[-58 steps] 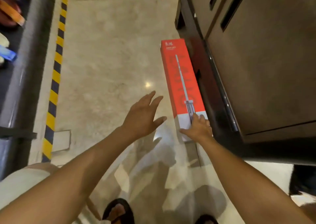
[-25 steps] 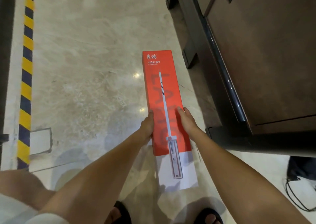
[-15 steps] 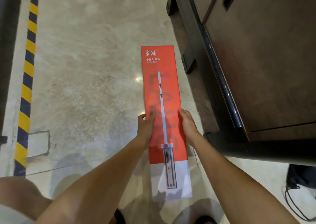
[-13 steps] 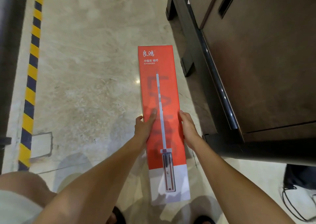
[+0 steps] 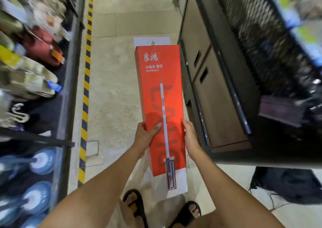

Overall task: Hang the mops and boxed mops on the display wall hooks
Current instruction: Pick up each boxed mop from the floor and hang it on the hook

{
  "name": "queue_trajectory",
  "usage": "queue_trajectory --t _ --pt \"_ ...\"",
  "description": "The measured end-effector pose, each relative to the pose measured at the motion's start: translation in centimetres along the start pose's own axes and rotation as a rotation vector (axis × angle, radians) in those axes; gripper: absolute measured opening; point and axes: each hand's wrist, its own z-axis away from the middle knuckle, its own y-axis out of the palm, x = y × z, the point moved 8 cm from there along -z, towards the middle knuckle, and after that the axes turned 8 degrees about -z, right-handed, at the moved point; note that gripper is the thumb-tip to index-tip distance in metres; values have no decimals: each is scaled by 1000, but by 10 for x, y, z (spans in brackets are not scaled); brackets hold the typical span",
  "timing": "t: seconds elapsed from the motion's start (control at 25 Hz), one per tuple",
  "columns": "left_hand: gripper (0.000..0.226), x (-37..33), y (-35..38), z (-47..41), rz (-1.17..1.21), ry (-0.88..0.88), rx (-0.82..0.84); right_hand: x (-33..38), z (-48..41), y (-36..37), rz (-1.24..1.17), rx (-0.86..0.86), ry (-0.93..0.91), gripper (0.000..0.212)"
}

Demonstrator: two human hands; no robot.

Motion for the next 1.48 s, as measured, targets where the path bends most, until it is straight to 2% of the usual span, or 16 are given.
queue_trajectory --t 0.16,0.32,0.4,0.52,0.68,0.76,0.88,1.0,1.12,1.16,1.24,1.32,1.48 --pt "92 -123 -53 88 2 85 -57 133 98 45 33 51 -104 37" --pt "73 -215 -122 179 -13 164 -141 231 184 98 155 221 -165 52" --pt "79 -235 -155 218 36 191 -171 275 221 122 205 313 -213 54" --pt "98 -256 -196 267 58 237 -244 349 272 160 257 429 -383 57" --pt "84 -266 -214 332 59 283 -334 435 331 212 129 567 -608 67" --pt "82 -260 -210 361 79 304 -386 457 354 233 83 668 -651 70" --pt "88 -240 -194 408 148 307 -470 462 393 254 51 867 -602 75" --pt "107 -218 -174 456 263 258 -504 437 426 261 61 950 -536 79" --pt "118 -219 -174 515 334 320 -629 396 468 262 108 1090 -471 80" --pt "122 -224 -177 536 349 354 -688 381 482 263 134 1135 -451 74" --pt "112 -231 -187 581 373 406 -845 354 515 263 160 1217 -411 56" --pt "97 -224 -193 625 385 419 -1043 324 550 264 182 1293 -368 50" --pt "89 -163 -180 707 426 334 -1321 260 621 258 255 1436 -322 30"
